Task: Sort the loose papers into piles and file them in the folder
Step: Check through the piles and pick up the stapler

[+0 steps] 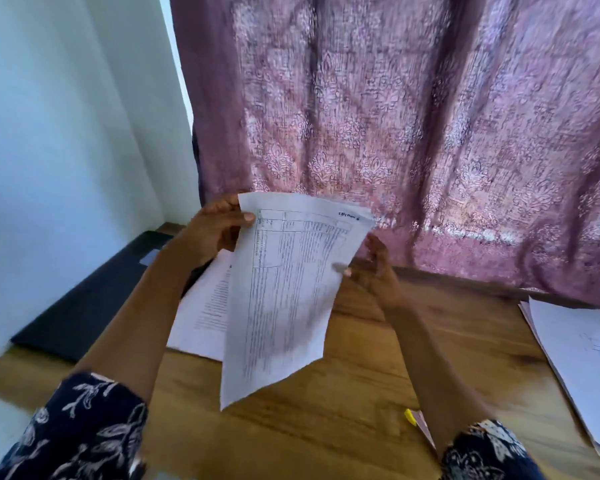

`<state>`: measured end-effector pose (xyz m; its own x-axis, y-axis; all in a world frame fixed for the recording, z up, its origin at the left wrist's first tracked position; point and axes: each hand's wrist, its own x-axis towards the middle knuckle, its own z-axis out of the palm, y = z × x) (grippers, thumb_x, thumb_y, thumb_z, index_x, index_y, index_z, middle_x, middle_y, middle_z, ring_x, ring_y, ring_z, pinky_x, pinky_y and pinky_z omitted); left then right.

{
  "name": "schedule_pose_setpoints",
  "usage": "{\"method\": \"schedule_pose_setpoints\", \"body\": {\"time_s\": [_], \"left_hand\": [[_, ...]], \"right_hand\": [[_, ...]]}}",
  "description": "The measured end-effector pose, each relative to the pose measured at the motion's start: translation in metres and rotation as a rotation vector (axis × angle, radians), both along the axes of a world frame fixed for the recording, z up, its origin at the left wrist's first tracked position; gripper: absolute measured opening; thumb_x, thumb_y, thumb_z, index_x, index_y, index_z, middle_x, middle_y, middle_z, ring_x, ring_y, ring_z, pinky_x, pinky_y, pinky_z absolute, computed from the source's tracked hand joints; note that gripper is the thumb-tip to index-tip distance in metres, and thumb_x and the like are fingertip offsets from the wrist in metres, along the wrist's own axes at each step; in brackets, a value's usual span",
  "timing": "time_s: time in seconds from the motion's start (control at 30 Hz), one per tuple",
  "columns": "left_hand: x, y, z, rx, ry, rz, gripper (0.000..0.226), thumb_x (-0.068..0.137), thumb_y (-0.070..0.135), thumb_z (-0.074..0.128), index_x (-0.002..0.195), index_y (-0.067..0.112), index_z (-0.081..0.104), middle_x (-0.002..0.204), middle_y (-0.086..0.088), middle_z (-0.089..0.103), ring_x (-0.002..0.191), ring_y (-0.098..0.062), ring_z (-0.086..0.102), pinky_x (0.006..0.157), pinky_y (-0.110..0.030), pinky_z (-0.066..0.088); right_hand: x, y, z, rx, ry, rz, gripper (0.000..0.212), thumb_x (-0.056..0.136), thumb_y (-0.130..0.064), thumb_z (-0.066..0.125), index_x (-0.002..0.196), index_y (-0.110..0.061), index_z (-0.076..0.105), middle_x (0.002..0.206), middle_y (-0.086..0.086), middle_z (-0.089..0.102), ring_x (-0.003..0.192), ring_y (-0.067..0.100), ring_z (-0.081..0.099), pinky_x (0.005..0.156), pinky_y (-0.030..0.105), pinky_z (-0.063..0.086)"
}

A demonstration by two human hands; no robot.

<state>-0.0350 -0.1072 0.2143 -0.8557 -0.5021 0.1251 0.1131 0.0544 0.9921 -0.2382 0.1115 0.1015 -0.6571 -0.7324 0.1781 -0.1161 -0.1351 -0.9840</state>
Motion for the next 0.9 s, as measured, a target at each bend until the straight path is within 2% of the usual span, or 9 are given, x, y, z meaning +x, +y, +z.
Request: {"method": "schedule_pose_setpoints", "body": {"time_s": [0.13, 0.23, 0.33, 0.43, 0.47, 0.53, 0.6, 0.77, 0.9], "left_hand": [[-0.004, -0.024, -0.007, 0.066, -0.021, -0.033, 0.028, 0.083, 0.006, 0.060, 0.102, 0.020, 0.075, 0.102, -0.004, 0.073, 0.089, -0.018, 0.070, 0.076, -0.034, 0.057], [-0.014, -0.046, -0.026, 0.182, -0.045, 0.098, 0.024, 0.093, 0.002, 0.051, 0.102, 0.012, 0.071, 0.094, -0.005, 0.075, 0.086, -0.021, 0.071, 0.074, -0.032, 0.059], [-0.014, -0.072, -0.061, 0.157, -0.247, 0.202, 0.025, 0.094, 0.009, 0.056, 0.118, 0.008, 0.062, 0.105, -0.012, 0.070, 0.101, -0.035, 0.064, 0.090, -0.045, 0.053], [0.002, -0.081, -0.121, -0.011, -0.531, 0.170, 0.034, 0.096, 0.006, 0.054, 0.130, 0.004, 0.049, 0.099, -0.011, 0.062, 0.089, -0.029, 0.059, 0.065, -0.026, 0.054], [0.009, -0.080, -0.145, -0.214, -0.632, 0.177, 0.039, 0.094, 0.008, 0.058, 0.133, 0.005, 0.049, 0.106, -0.011, 0.062, 0.094, -0.028, 0.058, 0.068, -0.020, 0.051], [0.026, -0.073, -0.187, -0.605, -0.809, 0.150, 0.049, 0.093, 0.026, 0.063, 0.138, 0.017, 0.048, 0.137, -0.005, 0.054, 0.118, -0.023, 0.053, 0.096, -0.026, 0.044], [0.039, -0.063, -0.215, -0.586, -0.859, 0.134, 0.054, 0.093, 0.043, 0.059, 0.142, 0.028, 0.043, 0.148, 0.007, 0.039, 0.135, -0.018, 0.039, 0.113, -0.036, 0.029], [0.051, -0.060, -0.229, -0.350, -0.661, 0.292, 0.056, 0.089, 0.050, 0.057, 0.139, 0.026, 0.048, 0.150, 0.001, 0.042, 0.134, -0.018, 0.041, 0.116, -0.042, 0.028], [0.050, -0.065, -0.222, -0.671, -0.845, 0.178, 0.061, 0.091, 0.052, 0.056, 0.144, 0.028, 0.039, 0.152, 0.005, 0.035, 0.138, -0.019, 0.036, 0.116, -0.040, 0.025]], "right_hand": [[0.032, -0.014, -0.001, 0.189, -0.132, 0.322, 0.042, 0.085, -0.019, 0.069, 0.125, -0.023, 0.058, 0.121, -0.005, 0.067, 0.113, 0.016, 0.062, 0.090, 0.034, 0.053], [0.048, -0.032, -0.015, 0.184, -0.263, 0.182, 0.027, 0.089, -0.020, 0.065, 0.115, -0.017, 0.064, 0.109, 0.001, 0.072, 0.096, 0.016, 0.070, 0.078, 0.031, 0.057], [0.052, -0.057, -0.039, 0.221, -0.335, -0.084, 0.007, 0.090, -0.019, 0.064, 0.094, -0.014, 0.066, 0.095, 0.004, 0.073, 0.082, 0.018, 0.071, 0.067, 0.031, 0.057], [0.058, -0.076, -0.076, 0.356, -0.370, -0.193, 0.022, 0.092, -0.013, 0.061, 0.111, -0.002, 0.061, 0.115, 0.008, 0.064, 0.098, 0.028, 0.063, 0.080, 0.033, 0.049], [0.064, -0.078, -0.087, 0.404, -0.399, -0.187, 0.029, 0.095, -0.011, 0.057, 0.121, 0.000, 0.055, 0.120, 0.006, 0.058, 0.104, 0.028, 0.059, 0.082, 0.030, 0.045], [0.071, -0.081, -0.105, 0.488, -0.414, -0.192, 0.035, 0.098, -0.012, 0.051, 0.130, 0.002, 0.048, 0.127, 0.011, 0.055, 0.114, 0.032, 0.054, 0.087, 0.030, 0.041], [0.074, -0.084, -0.113, 0.518, -0.408, -0.231, 0.034, 0.099, -0.015, 0.048, 0.130, 0.001, 0.049, 0.128, 0.017, 0.056, 0.112, 0.033, 0.055, 0.089, 0.033, 0.041], [0.070, -0.102, -0.123, 0.527, -0.310, -0.309, 0.025, 0.099, -0.022, 0.049, 0.119, -0.010, 0.056, 0.118, 0.013, 0.063, 0.094, 0.024, 0.060, 0.087, 0.039, 0.048], [0.072, -0.116, -0.120, 0.644, -0.140, -0.373, 0.024, 0.095, -0.026, 0.052, 0.111, -0.012, 0.063, 0.108, 0.009, 0.069, 0.090, 0.024, 0.066, 0.085, 0.044, 0.055]]}}
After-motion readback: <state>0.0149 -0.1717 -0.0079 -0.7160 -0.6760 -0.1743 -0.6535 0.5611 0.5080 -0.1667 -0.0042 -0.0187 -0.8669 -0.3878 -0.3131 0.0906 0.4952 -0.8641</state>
